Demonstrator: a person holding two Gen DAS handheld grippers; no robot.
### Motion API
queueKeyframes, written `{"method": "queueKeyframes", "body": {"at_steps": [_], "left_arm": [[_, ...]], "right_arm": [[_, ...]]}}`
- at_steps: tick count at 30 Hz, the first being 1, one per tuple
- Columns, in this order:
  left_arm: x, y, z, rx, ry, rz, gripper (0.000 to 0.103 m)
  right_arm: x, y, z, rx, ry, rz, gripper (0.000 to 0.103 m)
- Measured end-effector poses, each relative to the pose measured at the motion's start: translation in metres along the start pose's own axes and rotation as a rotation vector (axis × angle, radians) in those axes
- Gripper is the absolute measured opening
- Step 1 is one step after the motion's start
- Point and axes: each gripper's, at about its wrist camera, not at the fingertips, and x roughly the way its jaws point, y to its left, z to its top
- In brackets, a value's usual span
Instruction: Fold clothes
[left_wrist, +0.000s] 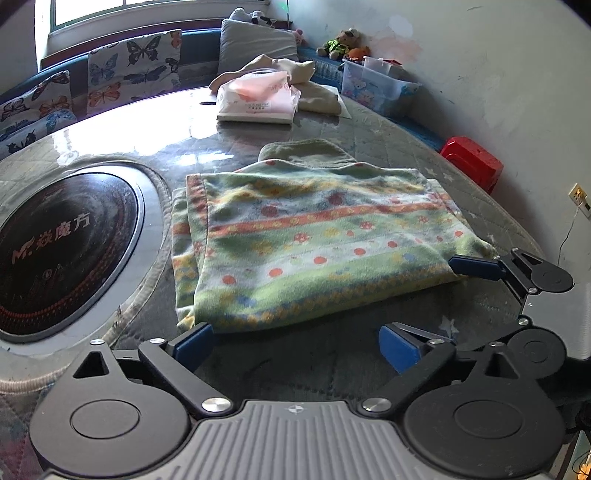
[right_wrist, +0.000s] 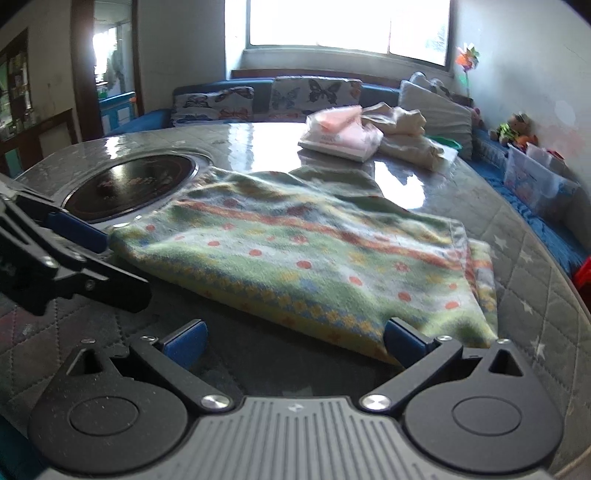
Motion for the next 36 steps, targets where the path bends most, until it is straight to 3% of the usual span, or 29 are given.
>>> {"method": "queueKeyframes", "body": {"at_steps": [13,36], "left_arm": [[-0.005,-0.011,-0.007,0.013,0.009,0.063,0.103],[-0.024,-0.032,-0.018,0.044,-0.03,0.076,0.103]], "right_arm": [[-0.01,-0.003,-0.004,0.048,0.014,0.01,0.103],[-0.042,0.01,-0.009,0.022,-0.039,-0.032,0.103]]}}
